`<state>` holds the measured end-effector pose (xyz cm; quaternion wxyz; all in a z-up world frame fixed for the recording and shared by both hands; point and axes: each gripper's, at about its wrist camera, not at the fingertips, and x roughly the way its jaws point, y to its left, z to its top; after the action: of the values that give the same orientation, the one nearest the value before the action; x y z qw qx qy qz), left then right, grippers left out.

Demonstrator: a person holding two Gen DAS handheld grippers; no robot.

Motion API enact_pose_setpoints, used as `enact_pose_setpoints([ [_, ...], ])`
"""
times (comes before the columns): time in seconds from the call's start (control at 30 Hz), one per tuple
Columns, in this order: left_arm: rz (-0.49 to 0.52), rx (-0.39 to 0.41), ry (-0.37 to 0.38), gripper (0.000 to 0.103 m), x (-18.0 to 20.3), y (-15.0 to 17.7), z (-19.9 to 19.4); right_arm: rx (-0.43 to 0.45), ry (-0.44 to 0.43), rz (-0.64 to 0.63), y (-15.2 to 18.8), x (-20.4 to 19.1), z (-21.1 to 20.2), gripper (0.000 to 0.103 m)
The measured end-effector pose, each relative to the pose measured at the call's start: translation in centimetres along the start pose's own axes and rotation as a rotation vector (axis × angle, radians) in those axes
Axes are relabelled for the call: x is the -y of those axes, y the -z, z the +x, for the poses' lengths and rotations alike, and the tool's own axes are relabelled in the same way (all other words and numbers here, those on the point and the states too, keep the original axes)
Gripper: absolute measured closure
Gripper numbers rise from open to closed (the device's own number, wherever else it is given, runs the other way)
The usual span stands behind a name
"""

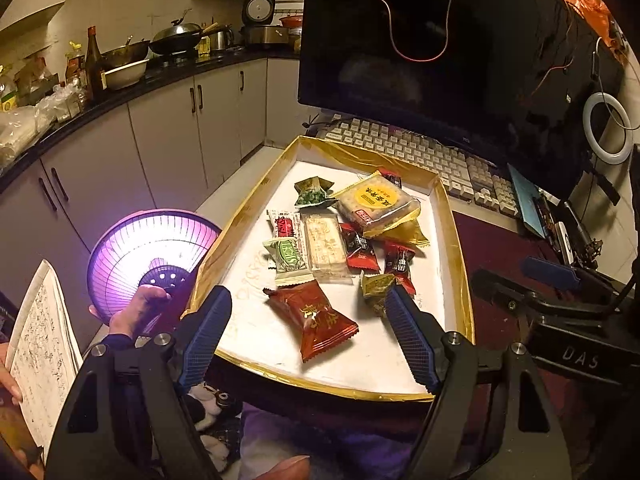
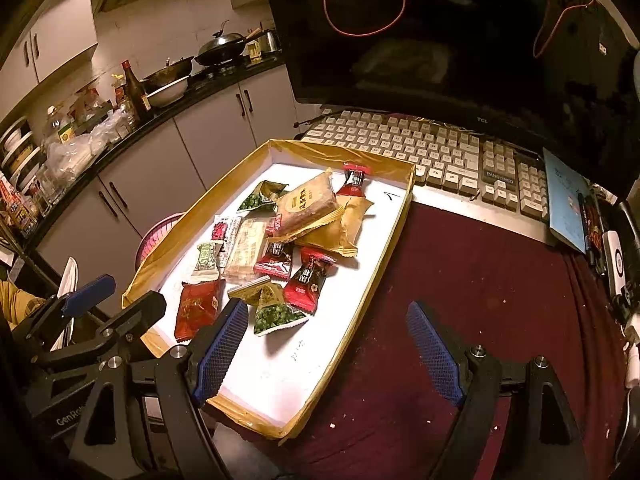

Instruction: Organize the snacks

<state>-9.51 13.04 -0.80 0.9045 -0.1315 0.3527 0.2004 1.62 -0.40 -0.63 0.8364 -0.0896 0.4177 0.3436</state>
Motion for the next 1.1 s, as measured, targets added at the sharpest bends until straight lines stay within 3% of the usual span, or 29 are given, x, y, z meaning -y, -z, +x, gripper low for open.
enact_pose_setpoints([
  [1.1,-0.011,0.012,-0.001,0.024,-0.04,0.07,0.17,0.002,0.002,-0.006,-0.28,-0.26,0.10,0.019],
])
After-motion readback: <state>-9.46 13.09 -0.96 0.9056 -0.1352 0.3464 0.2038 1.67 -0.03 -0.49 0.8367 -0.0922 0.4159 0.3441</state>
